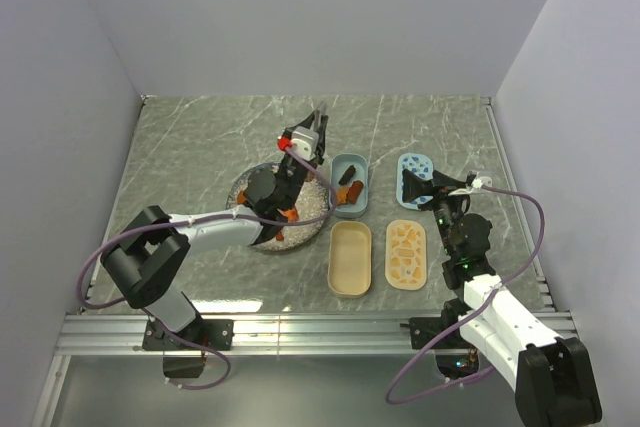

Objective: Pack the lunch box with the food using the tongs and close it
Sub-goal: Pick up the food using the clamp, then place the food into the lunch box

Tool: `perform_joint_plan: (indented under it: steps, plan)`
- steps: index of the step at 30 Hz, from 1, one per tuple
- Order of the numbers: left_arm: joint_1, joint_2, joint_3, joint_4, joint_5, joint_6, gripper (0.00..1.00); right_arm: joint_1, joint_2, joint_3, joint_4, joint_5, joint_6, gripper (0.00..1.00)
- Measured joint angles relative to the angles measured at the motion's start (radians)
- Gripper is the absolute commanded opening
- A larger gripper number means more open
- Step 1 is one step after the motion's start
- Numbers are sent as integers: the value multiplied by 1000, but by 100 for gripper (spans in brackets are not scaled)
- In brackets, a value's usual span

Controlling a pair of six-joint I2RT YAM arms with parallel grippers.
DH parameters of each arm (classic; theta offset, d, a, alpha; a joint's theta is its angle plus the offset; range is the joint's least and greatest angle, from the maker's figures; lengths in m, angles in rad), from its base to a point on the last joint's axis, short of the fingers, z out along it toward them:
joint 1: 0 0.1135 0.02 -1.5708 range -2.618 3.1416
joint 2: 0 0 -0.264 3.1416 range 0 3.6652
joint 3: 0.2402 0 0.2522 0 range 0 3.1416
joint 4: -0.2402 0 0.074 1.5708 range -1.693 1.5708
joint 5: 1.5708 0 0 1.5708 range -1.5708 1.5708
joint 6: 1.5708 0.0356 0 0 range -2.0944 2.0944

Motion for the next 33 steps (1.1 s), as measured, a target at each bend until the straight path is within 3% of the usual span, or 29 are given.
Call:
perform_joint_plan:
  steps: [10,18,25,33]
  plan:
    - [-77,49,138,-78,78,-16,9,0,0,0,0,0,0,96]
    - [-159,43,114,-156,83,-28,8,0,0,0,0,0,0,96]
    - [-217,-87,41,-333,91,-84,8,0,-1,0,0,0,0,96]
    - [-285,-171,7,-407,101,-136,8,0,-4,0,0,0,0,96]
